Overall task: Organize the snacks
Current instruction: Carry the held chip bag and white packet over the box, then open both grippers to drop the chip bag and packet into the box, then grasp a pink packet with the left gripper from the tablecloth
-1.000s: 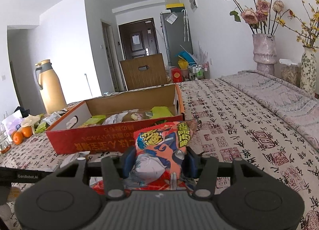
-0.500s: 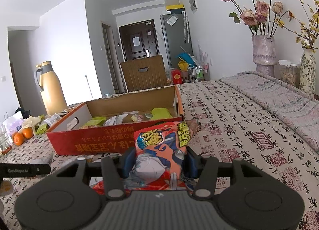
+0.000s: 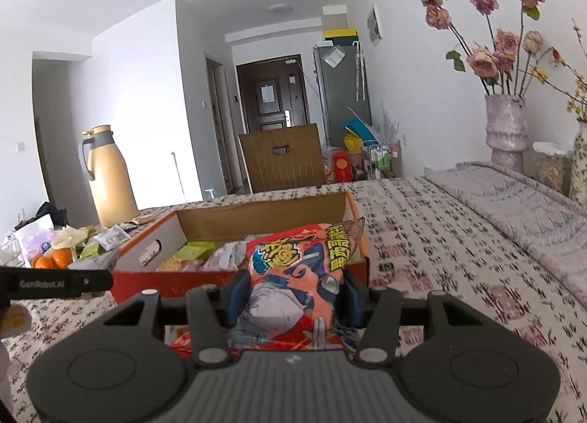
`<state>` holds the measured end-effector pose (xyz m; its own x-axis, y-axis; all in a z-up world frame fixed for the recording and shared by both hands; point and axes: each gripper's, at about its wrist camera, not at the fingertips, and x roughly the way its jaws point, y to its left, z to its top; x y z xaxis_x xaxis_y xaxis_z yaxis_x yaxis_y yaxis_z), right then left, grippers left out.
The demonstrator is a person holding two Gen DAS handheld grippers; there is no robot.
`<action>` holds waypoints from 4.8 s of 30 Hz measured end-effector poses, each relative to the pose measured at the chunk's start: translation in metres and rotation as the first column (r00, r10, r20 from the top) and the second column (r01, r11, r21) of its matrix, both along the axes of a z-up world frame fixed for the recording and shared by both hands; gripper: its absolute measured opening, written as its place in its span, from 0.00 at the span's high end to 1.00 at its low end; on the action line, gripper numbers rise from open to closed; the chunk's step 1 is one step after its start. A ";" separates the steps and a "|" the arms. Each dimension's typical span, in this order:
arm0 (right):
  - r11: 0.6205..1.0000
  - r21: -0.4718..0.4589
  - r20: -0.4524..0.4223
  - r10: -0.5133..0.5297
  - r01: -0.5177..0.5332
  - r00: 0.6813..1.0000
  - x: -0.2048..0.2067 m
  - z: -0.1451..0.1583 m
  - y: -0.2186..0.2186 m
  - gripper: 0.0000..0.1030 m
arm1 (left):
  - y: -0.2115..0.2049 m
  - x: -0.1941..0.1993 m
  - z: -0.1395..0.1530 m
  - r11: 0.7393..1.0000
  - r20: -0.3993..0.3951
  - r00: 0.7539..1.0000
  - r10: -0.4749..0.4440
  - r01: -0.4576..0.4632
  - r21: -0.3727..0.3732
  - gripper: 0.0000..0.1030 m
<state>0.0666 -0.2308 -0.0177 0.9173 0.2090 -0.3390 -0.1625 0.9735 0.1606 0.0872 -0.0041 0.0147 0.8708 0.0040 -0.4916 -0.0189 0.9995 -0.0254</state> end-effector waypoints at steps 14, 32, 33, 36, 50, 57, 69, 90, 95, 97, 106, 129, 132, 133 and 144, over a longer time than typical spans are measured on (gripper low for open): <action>0.999 -0.025 0.044 0.027 -0.026 0.999 0.070 0.018 0.013 0.50 | -0.024 0.055 0.024 0.998 0.084 0.996 -0.007 0.001 0.064 0.48; 0.997 -0.060 -0.010 0.052 -0.052 0.999 0.146 0.000 0.031 0.50 | -0.011 0.124 -0.003 0.996 0.030 0.998 0.047 -0.049 0.072 0.48; 0.997 -0.060 -0.017 0.053 -0.054 0.998 0.148 -0.002 0.031 0.50 | -0.011 0.126 -0.007 0.996 0.028 0.999 0.044 -0.046 0.074 0.48; 0.996 -0.056 -0.046 0.059 -0.062 0.997 0.153 -0.009 0.029 0.49 | -0.011 0.129 -0.015 0.997 0.012 1.000 0.029 -0.029 0.074 0.48; 1.000 0.002 -0.036 0.008 -0.008 0.999 0.150 -0.011 0.012 0.00 | 0.001 0.122 -0.010 0.998 0.039 0.997 0.065 -0.066 0.017 0.00; 1.000 -0.007 -0.018 0.005 -0.005 1.000 0.147 -0.007 0.011 0.00 | -0.002 0.118 -0.008 0.997 0.048 0.997 0.068 -0.069 0.018 0.00; 0.999 -0.052 0.028 0.010 -0.009 1.000 0.120 0.017 0.015 0.00 | -0.004 0.096 0.016 0.997 0.084 0.994 0.069 -0.071 0.019 0.00; 0.995 -0.086 -0.024 0.047 -0.049 0.999 0.025 0.010 0.015 0.00 | -0.002 0.012 0.007 0.998 0.028 0.998 0.057 -0.057 -0.005 0.00; 0.996 -0.086 -0.057 0.032 -0.037 0.998 0.009 0.000 0.008 0.00 | -0.001 -0.003 -0.007 0.998 -0.029 0.998 0.062 -0.063 -0.012 0.00; 0.996 -0.087 -0.068 0.024 -0.030 0.997 0.003 -0.004 0.006 0.00 | -0.003 -0.009 -0.014 0.998 -0.059 0.996 0.063 -0.064 -0.012 0.00; 0.996 -0.084 -0.123 -0.007 -0.003 0.992 -0.023 -0.024 -0.006 0.00 | -0.018 -0.028 -0.045 0.999 -0.214 0.976 0.040 -0.042 -0.006 0.00; 0.996 -0.091 -0.170 -0.007 -0.009 0.985 -0.056 -0.040 -0.003 0.00 | -0.043 -0.058 -0.069 0.998 -0.268 0.962 -0.042 0.052 0.030 0.39; 0.996 -0.093 -0.175 -0.008 -0.009 0.984 -0.057 -0.042 -0.002 0.00 | -0.040 -0.061 -0.069 0.998 -0.256 0.966 -0.045 0.054 0.028 0.39; 0.996 -0.093 -0.176 -0.007 -0.009 0.984 -0.057 -0.042 -0.002 0.00 | -0.039 -0.062 -0.068 0.998 -0.249 0.967 -0.045 0.052 0.024 0.39; 0.994 -0.078 -0.185 0.055 -0.071 0.981 -0.063 -0.040 0.014 0.00 | -0.013 -0.079 -0.049 1.000 -0.151 0.988 -0.016 0.019 0.013 0.39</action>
<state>0.0038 -0.2170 -0.0579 0.8245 0.2283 -0.5178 -0.1996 0.9735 0.1115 0.0079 -0.0173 -0.0343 0.7868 -0.0025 -0.6172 -0.0039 1.0000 -0.0091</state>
